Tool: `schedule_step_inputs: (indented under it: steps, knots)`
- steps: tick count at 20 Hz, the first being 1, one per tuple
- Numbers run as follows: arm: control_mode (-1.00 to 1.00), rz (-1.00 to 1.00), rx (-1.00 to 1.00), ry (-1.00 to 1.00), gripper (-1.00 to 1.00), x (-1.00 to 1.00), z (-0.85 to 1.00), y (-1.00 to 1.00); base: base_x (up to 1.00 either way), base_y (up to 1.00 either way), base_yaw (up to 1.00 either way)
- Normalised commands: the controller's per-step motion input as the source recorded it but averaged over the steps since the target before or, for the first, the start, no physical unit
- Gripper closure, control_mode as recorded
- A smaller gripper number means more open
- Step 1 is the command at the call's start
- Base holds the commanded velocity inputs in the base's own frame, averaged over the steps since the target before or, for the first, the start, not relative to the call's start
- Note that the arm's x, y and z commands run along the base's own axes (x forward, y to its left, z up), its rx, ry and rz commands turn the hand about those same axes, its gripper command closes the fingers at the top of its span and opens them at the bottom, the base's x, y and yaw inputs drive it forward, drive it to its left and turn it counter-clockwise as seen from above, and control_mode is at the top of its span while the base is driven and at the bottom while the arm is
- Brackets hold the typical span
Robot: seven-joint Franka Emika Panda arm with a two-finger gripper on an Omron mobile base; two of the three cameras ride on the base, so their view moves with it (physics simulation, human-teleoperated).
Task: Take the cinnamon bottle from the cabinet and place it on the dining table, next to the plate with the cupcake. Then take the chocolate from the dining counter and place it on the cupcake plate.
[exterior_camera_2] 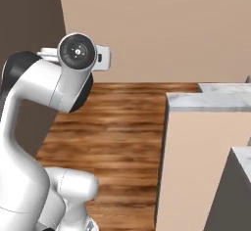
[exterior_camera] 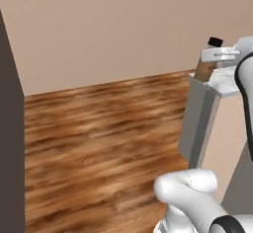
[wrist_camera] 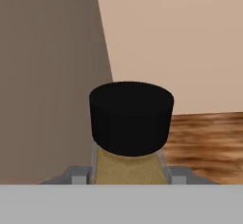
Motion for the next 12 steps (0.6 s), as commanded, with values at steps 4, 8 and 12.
schedule_step_inputs:
  steps: [4, 8, 12]
  knots:
    - [1.0, 0.0, 0.0, 0.0, 1.0, 0.0, 0.0, 0.0, 1.0, 0.68, -0.36]
    - [1.0, 0.0, 0.0, 0.0, 1.0, 0.0, 0.0, 0.0, 1.0, 0.82, -0.45]
    - [1.0, 0.0, 0.0, 0.0, 1.0, 0.0, 0.0, 0.0, 1.0, 0.8, -0.49]
